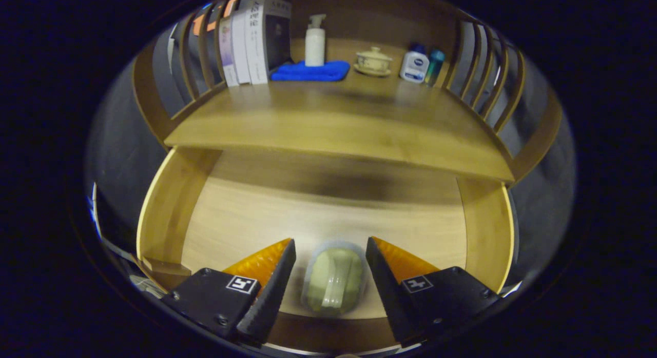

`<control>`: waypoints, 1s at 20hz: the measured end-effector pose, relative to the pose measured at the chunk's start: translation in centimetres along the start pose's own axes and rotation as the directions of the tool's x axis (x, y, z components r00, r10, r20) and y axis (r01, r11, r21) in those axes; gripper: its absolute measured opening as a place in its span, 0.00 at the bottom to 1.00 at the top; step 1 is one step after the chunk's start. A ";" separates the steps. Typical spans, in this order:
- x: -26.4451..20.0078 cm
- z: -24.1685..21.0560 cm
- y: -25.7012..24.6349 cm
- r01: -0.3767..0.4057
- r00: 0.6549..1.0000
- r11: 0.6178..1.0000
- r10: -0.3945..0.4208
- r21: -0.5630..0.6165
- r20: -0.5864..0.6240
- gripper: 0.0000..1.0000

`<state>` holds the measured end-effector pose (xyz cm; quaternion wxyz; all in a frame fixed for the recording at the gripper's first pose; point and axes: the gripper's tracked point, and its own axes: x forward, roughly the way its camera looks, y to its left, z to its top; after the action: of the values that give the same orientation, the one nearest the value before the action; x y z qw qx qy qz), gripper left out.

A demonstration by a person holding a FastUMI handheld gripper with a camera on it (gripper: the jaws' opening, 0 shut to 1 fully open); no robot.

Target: Pull open the drawer, take out the items inside it, and place them on the countertop above the cabinet.

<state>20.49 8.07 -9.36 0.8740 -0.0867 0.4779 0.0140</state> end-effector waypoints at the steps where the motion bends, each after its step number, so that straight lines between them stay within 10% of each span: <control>1: 0.1 -0.6 0.0 -0.010 0.999 1.000 0.010 0.006 -0.035 0.84; 9: 1.4 -3.2 -0.5 0.030 0.980 0.993 -0.007 0.111 -0.198 0.26; 20: -3.9 -1.2 -1.0 -0.047 0.992 0.993 0.058 0.105 -0.108 0.18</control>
<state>17.49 7.13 -6.59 0.8487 -0.0296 0.5280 0.0076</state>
